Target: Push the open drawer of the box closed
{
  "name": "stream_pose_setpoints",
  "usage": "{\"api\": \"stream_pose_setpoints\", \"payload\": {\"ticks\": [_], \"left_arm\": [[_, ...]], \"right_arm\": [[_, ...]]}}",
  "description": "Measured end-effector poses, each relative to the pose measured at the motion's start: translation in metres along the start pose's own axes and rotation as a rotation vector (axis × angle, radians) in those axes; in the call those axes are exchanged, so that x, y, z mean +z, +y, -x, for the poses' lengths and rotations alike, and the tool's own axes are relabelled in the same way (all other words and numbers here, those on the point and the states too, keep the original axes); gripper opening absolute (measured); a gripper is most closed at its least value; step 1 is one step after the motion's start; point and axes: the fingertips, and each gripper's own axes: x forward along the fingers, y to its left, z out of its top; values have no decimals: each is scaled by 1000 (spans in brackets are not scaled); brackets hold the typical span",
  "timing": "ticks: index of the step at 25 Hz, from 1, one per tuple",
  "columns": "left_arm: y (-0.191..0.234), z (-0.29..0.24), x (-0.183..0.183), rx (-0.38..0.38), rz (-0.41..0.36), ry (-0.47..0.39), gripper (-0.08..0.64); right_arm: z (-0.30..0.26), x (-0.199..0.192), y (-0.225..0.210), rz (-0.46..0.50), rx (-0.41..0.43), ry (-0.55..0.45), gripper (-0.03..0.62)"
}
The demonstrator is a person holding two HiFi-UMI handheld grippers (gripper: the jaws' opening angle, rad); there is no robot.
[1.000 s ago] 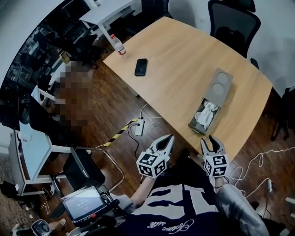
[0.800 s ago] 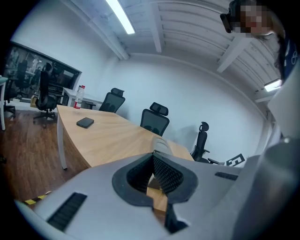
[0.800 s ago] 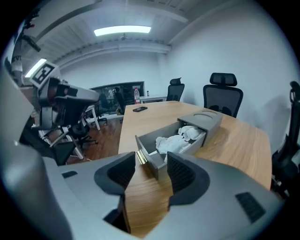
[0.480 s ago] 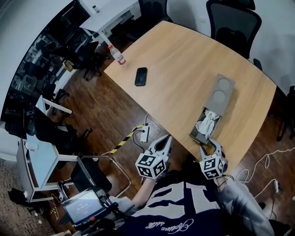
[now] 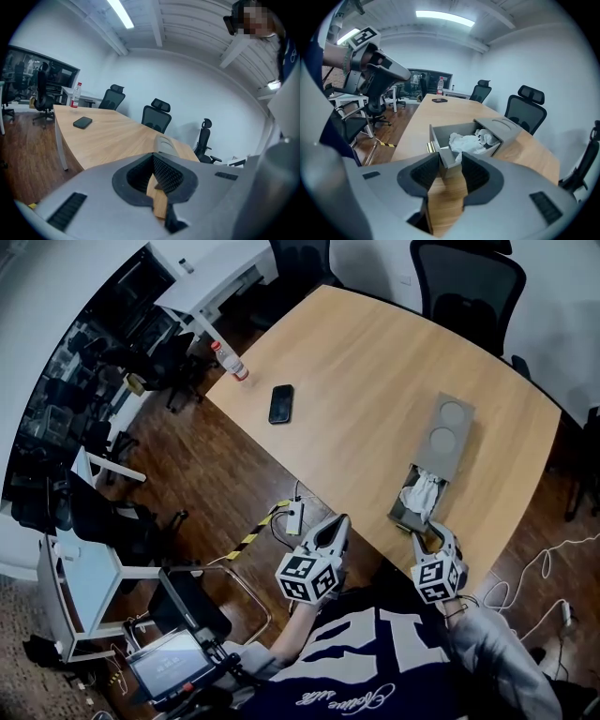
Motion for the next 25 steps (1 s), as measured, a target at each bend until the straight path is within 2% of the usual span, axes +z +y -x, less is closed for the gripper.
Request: {"api": "stream_pose_setpoints", "payload": {"ticks": [8,10,14,16,21,25], "left_arm": [[2,-13,2,-12,4,19,-2],[4,-16,1,-11,6,26,-2],[5,-21,0,-18,8,37,-2],[2,-23,0,-32,7,41,-2],[-4,-27,0,-63,3,52,-2],[-9,-34,-1,-83,-2,57,-2]], "right_arm": [[-19,11,-47,-63,-67,-32,155],[-25,10,-60,-104,-92,-29,155],[-41,6,-98,-343,-139,-46,155],[-44,6,-110,-428,-147,-57,155],[-44,6,-111,-429,-177,-71,143],[-46,5,-112,-429,-181,-41,143]]}}
